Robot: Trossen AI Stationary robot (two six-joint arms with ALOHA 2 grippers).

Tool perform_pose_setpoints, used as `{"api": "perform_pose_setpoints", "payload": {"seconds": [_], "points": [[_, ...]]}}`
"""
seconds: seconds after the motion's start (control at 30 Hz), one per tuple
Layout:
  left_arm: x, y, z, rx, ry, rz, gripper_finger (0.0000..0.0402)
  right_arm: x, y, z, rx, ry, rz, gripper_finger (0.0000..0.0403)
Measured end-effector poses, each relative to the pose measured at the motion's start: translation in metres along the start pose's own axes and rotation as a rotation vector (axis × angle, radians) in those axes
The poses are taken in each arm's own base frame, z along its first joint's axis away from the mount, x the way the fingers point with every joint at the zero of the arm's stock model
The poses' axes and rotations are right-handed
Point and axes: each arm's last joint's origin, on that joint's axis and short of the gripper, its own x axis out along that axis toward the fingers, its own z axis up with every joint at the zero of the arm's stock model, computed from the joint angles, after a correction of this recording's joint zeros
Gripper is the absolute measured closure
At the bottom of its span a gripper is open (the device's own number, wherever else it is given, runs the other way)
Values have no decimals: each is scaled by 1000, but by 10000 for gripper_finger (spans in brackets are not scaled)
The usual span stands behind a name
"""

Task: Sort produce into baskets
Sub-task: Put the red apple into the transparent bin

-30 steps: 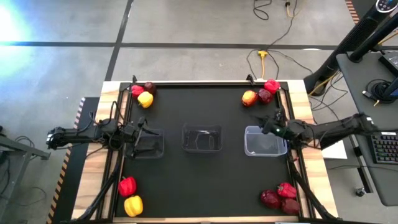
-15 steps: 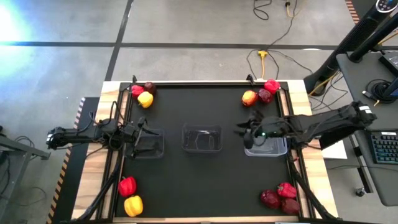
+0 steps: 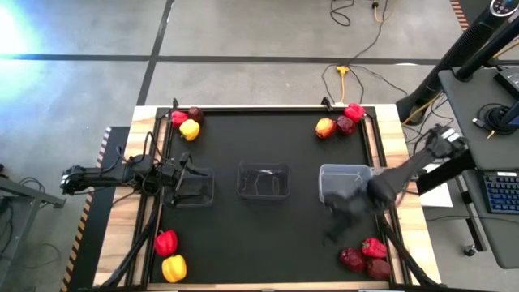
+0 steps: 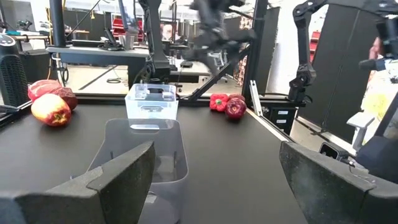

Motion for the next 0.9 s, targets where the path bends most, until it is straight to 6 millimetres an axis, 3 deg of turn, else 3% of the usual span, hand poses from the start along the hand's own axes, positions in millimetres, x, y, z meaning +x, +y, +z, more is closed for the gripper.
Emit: {"api": "perform_pose_setpoints", "payload": {"seconds": [0.17, 0.4, 0.67, 0.9], "points": [[0, 0, 0, 0, 0, 0, 75, 26, 27, -42, 53, 189, -85, 121], [0, 0, 0, 0, 0, 0, 75, 57, 47, -68, -28, 217, -202, 29], [0, 0, 0, 0, 0, 0, 75, 93, 43, -91, -314, 214, -408, 3], [0, 0, 0, 0, 0, 0, 75, 107, 36, -88, -401, 149, -510, 3]]}}
